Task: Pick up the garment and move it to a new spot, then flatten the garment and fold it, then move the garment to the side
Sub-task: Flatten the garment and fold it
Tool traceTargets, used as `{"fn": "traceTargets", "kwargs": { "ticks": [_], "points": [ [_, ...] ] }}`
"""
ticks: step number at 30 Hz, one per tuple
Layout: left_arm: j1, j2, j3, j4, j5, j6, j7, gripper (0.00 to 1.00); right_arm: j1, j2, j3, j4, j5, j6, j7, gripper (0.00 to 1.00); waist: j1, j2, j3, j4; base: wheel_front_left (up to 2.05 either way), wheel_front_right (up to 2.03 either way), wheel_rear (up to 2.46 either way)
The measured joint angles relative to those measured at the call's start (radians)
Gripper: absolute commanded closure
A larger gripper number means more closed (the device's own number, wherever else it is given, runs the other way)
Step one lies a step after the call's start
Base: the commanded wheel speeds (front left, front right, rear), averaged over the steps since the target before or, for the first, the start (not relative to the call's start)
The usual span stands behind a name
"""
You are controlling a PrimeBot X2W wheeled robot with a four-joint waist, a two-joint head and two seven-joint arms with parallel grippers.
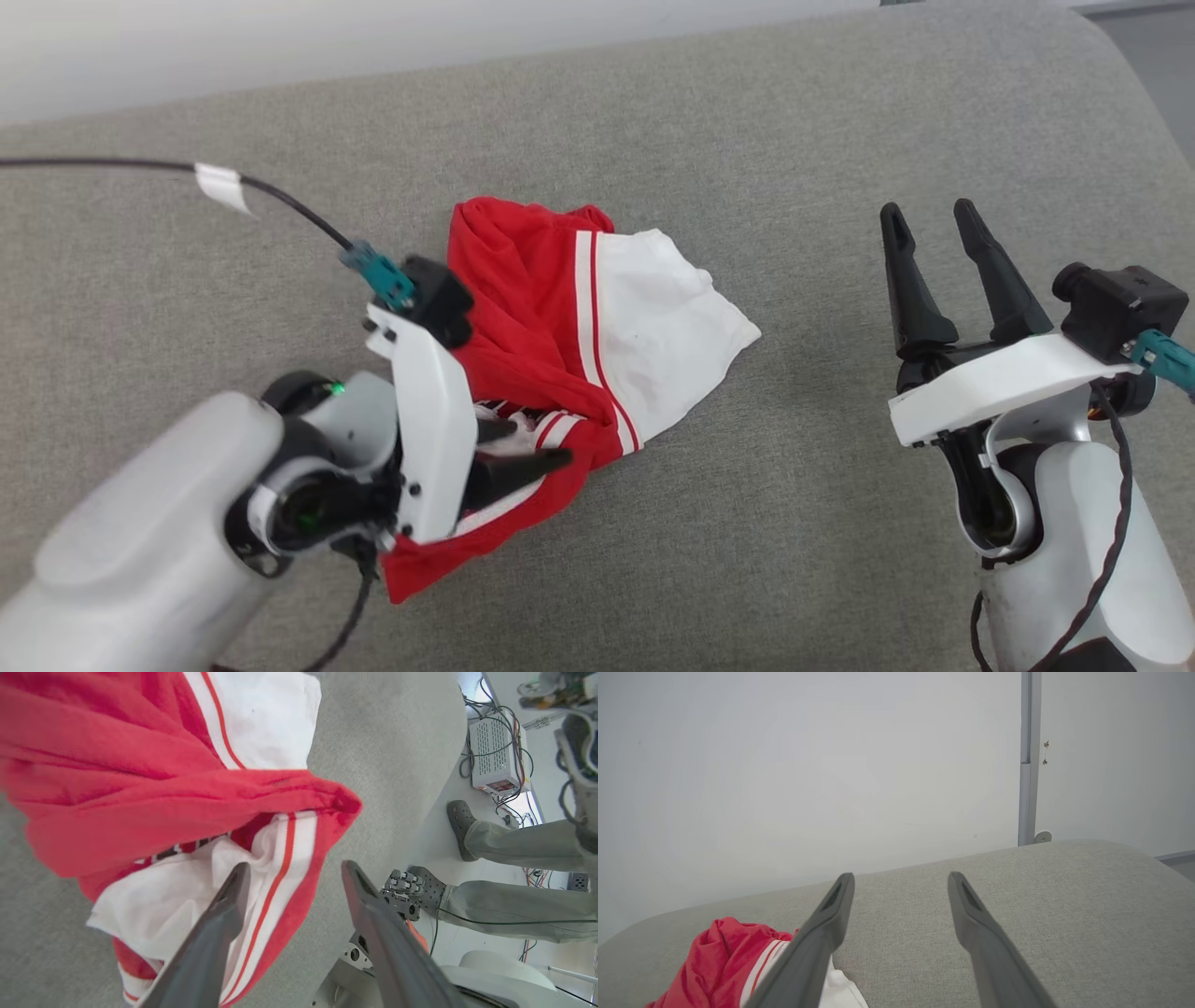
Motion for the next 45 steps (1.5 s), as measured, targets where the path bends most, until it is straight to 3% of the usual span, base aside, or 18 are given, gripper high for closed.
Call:
{"fn": "traceTargets", "kwargs": {
  "ticks": [11,23,30,31,32,38,45],
  "points": [
    [-0.039,0.073,0.03,-0.03,-0.018,0.075,0.078,0.0,0.023,0.0,-0.002,0.002,0.0,0.0,-0.005,0.0,0.0,0.0,-0.049,0.008,0.0,0.0,0.0],
    [0.003,0.072,0.022,0.107,-0.026,0.082,0.067,0.0,0.023,0.0,0.005,-0.015,-0.001,0.0,0.007,0.0,0.0,0.0,-0.025,-0.005,0.0,0.0,0.0],
    [0.017,0.036,0.017,0.214,-0.032,0.07,0.037,0.0,0.021,0.0,0.008,-0.019,-0.002,0.0,0.009,0.0,0.0,0.0,0.001,-0.015,0.0,0.0,0.0],
    [0.017,0.032,0.013,0.23,-0.028,0.067,0.037,0.28,0.02,0.0,0.008,-0.019,-0.002,0.0,0.009,0.0,0.0,0.0,0.004,-0.016,0.0,0.0,0.0],
    [0.017,0.031,0.01,0.239,-0.023,0.061,0.036,1.0,0.017,0.0,0.008,-0.019,-0.002,0.0,0.009,0.0,0.0,0.0,0.007,-0.016,0.0,0.0,0.0],
    [0.008,0.025,0.05,0.286,-0.037,0.045,-0.007,1.0,0.012,0.0,0.004,-0.018,-0.004,0.0,0.005,0.0,0.0,0.0,0.016,-0.011,0.0,0.0,0.0],
    [0.023,0.072,0.147,0.229,-0.085,0.061,-0.097,1.0,0.019,0.0,-0.022,-0.016,-0.014,0.0,0.004,0.0,0.0,0.0,0.004,0.012,0.0,0.0,0.0]
  ]
}}
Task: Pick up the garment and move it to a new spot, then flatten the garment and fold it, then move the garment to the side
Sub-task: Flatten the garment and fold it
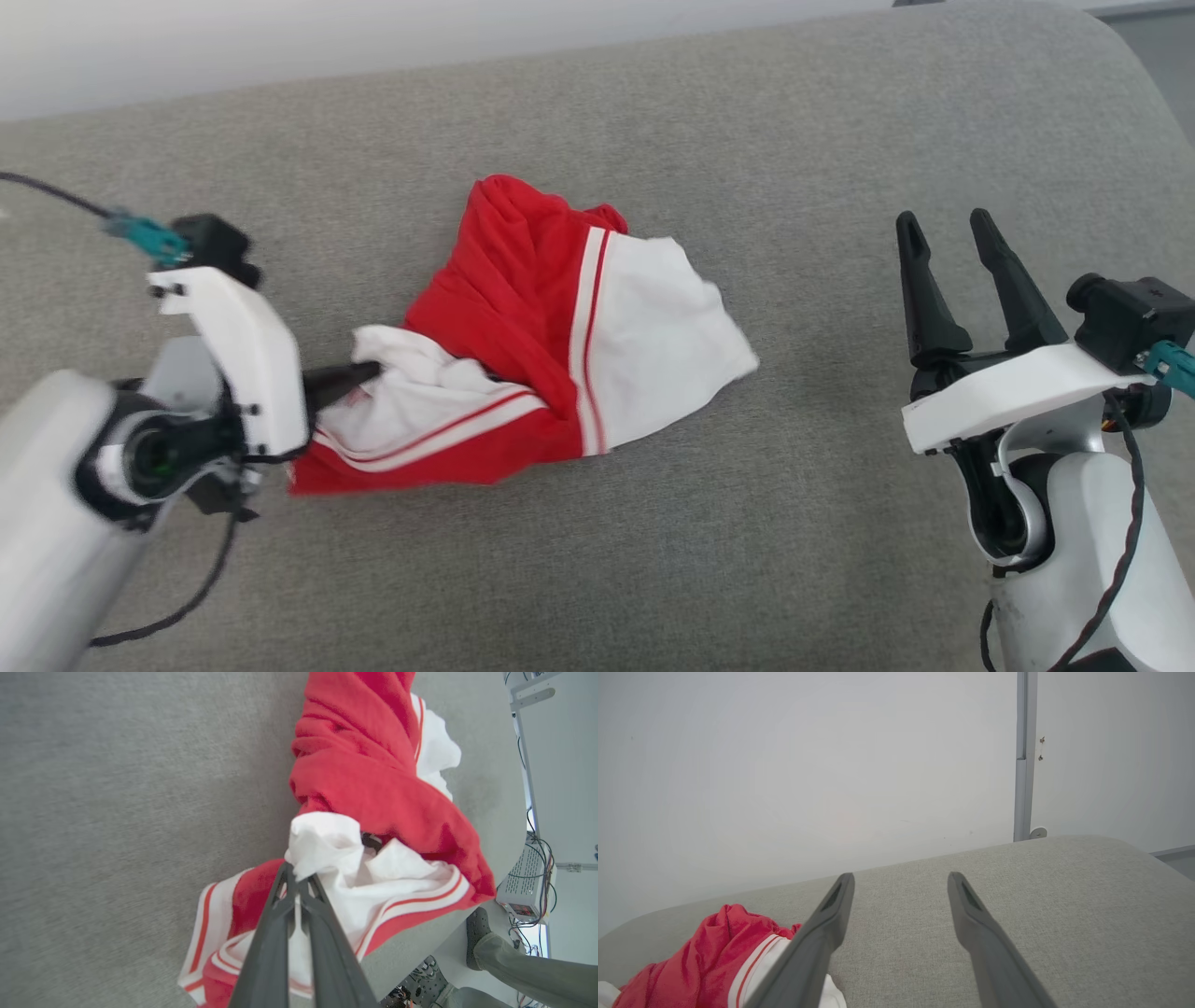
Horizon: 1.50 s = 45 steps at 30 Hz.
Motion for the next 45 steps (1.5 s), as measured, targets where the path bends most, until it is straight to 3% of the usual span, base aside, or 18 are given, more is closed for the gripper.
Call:
{"fn": "traceTargets", "kwargs": {
  "ticks": [11,20,21,23,24,25,29,40,45],
  "points": [
    [0.125,0.115,0.192,-0.082,-0.064,0.043,-0.206,1.0,0.006,0.0,-0.02,-0.006,-0.01,0.0,0.013,0.0,0.0,0.0,-0.015,0.049,0.0,0.0,0.0],
    [0.21,0.131,0.193,-0.054,-0.07,0.023,-0.24,1.0,0.008,0.0,-0.01,-0.009,-0.012,0.0,0.028,0.0,0.0,0.0,-0.016,0.069,0.0,0.0,0.0],
    [0.211,0.13,0.188,-0.051,-0.062,0.019,-0.244,0.94,0.008,0.001,-0.008,-0.009,-0.012,0.0,0.028,0.0,0.0,0.0,-0.016,0.07,0.0,0.0,0.0],
    [0.212,0.132,0.178,-0.046,-0.045,0.01,-0.246,0.61,0.007,0.0,-0.005,-0.009,-0.012,0.0,0.029,0.0,0.0,-0.0001,-0.017,0.069,0.0,0.0,0.0],
    [0.213,0.132,0.173,-0.045,-0.04,0.005,-0.248,0.27,0.007,0.0,-0.005,-0.008,-0.012,0.0,0.03,0.0,0.0,0.0,-0.018,0.07,0.0,0.0,0.0],
    [0.214,0.132,0.168,-0.043,-0.034,0.002,-0.249,0.0,0.007,0.0,-0.003,-0.008,-0.012,0.0,0.03,0.0,0.0,0.0,-0.019,0.07,0.0,0.0,0.0],
    [0.228,0.167,0.13,-0.038,0.081,-0.027,-0.315,0.0,0.017,0.0,0.011,0.001,-0.009,0.0,0.03,0.0,0.0,0.0,-0.034,0.07,0.0,0.0,0.0],
    [0.332,0.153,0.126,-0.025,0.249,-0.055,-0.628,0.0,0.058,0.0,0.028,0.017,-0.004,0.0,0.032,0.0,0.0,0.0,-0.089,0.088,0.0,0.0,0.0],
    [0.366,0.142,0.108,-0.005,0.273,-0.072,-0.678,0.0,0.074,0.001,0.026,0.017,-0.002,0.0,0.042,0.0,0.0,0.0,-0.109,0.107,0.0,0.0,0.0]
  ]
}}
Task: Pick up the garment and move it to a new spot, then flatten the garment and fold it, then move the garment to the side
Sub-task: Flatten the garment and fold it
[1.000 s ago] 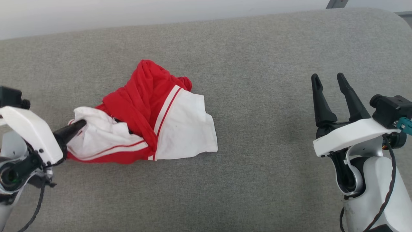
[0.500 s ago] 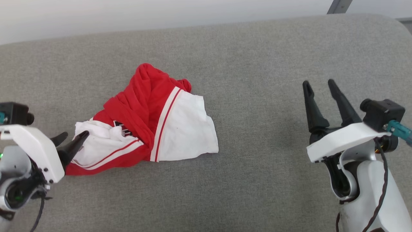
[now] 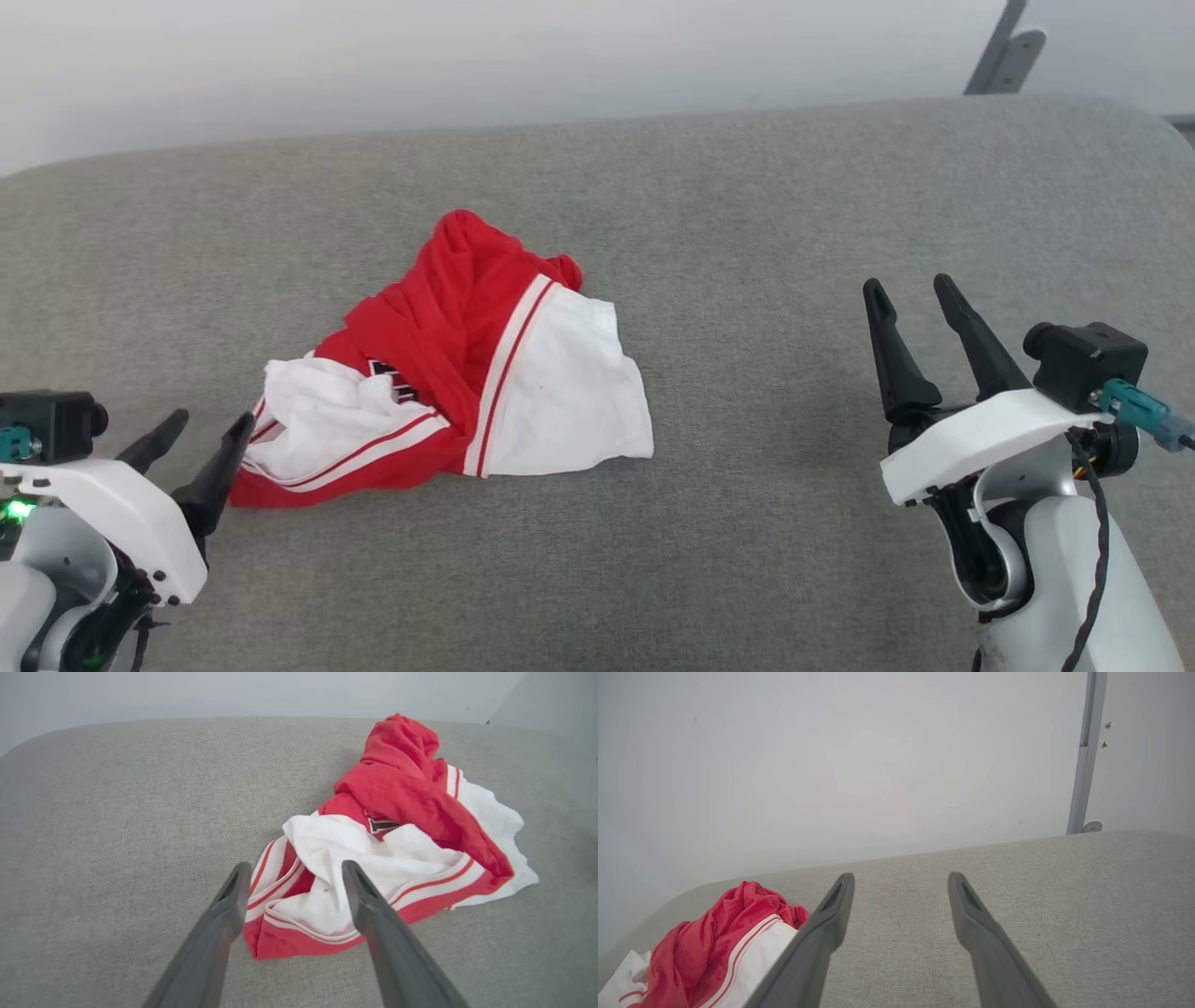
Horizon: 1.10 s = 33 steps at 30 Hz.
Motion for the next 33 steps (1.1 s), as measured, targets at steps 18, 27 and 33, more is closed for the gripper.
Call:
{"fn": "traceTargets", "kwargs": {
  "ticks": [18,27,33],
  "points": [
    [-0.067,-0.019,-0.082,-0.002,0.042,-0.07,0.102,0.0,0.01,0.0,-0.004,-0.033,-0.004,0.0,0.02,0.0,0.0,0.0,0.012,0.016,0.0,0.0,0.0],
    [-0.232,-0.019,-0.111,0.039,0.003,-0.114,0.286,0.0,-0.035,0.0,-0.001,-0.038,-0.002,0.0,0.009,0.0,0.0,0.0,0.081,-0.008,0.0,0.0,0.0],
    [-0.351,-0.025,-0.117,0.105,-0.008,-0.117,0.395,0.0,-0.065,0.0,0.001,-0.035,0.006,0.0,-0.008,0.0,0.0,0.0,0.135,-0.028,0.0,0.0,0.0]
  ]
}}
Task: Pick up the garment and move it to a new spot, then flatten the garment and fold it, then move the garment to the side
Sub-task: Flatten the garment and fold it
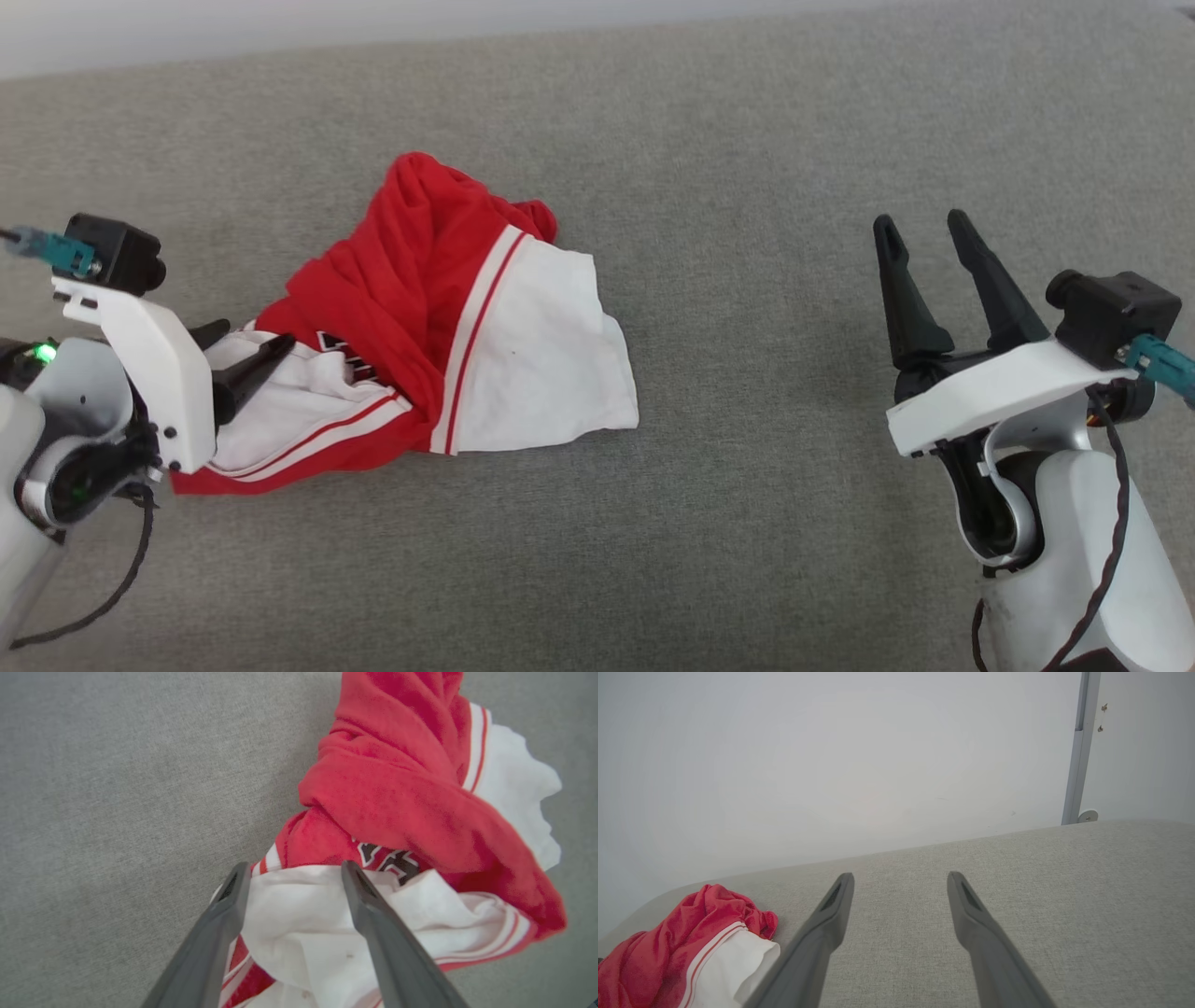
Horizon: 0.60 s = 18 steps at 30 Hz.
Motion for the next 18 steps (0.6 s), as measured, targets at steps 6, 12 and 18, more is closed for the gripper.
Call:
{"fn": "traceTargets", "kwargs": {
  "ticks": [6,12,18],
  "points": [
    [-0.057,-0.029,-0.023,0.099,-0.02,0.002,0.11,0.75,-0.019,0.0,0.001,0.016,0.006,0.0,-0.016,0.0,0.0,0.0,0.032,-0.023,0.0,0.0,0.0],
    [-0.084,-0.052,-0.027,0.169,-0.068,0.025,0.204,1.0,-0.027,0.0,-0.004,0.028,0.006,0.0,-0.025,0.0,0.0,0.0,0.037,-0.028,0.0,0.0,0.0],
    [-0.12,-0.055,-0.014,0.174,-0.084,0.044,0.236,1.0,-0.029,0.0,-0.015,0.03,-0.002,0.0,-0.025,0.0,0.0,0.0,0.037,-0.019,0.0,0.0,0.0]
  ]
}}
